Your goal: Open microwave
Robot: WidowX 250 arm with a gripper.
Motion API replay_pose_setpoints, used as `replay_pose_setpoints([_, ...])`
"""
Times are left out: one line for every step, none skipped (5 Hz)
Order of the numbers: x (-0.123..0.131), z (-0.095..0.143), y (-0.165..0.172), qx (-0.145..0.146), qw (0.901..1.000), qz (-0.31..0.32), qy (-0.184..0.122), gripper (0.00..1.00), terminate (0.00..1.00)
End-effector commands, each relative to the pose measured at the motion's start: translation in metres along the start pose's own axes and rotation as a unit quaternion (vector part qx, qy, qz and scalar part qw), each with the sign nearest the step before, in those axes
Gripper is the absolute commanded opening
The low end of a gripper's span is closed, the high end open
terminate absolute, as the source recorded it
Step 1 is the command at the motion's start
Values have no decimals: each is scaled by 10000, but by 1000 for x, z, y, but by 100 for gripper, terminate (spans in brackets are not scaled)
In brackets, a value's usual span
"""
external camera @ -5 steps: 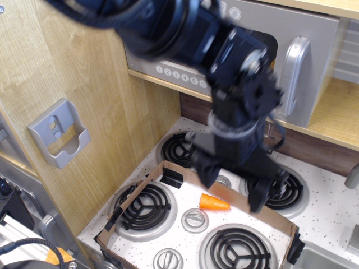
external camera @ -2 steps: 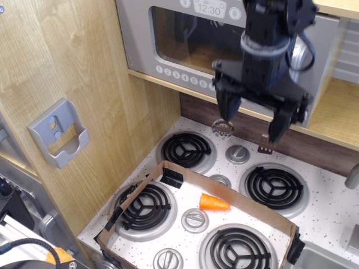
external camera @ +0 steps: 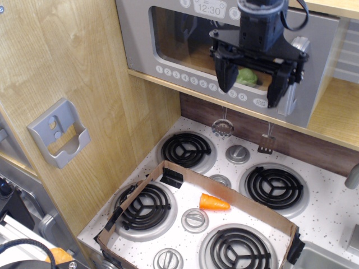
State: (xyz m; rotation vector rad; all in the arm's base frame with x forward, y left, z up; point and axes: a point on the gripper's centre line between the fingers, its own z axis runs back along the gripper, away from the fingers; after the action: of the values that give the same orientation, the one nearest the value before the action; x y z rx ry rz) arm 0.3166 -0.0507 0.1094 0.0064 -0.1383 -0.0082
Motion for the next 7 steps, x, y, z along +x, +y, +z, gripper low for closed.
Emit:
replay_pose_setpoints([23, 6, -1, -182, 9987, 260, -409, 100, 0])
replay_pose_setpoints([35, 3, -10, -319, 9981, 229, -481, 100, 0])
replay_pose_setpoints([46, 5, -21, -231, 9982, 101, -538, 100, 0])
replay_pose_setpoints([58, 4, -29, -326, 9979, -30, -565, 100, 0])
replay_pose_setpoints([64, 7, -30, -289, 9977, -147, -591, 100, 0])
replay_pose_setpoints([57, 4, -31, -212, 9966, -101, -791, 0, 0])
replay_pose_setpoints([47, 1, -31, -155, 9966, 43, -803, 0, 0])
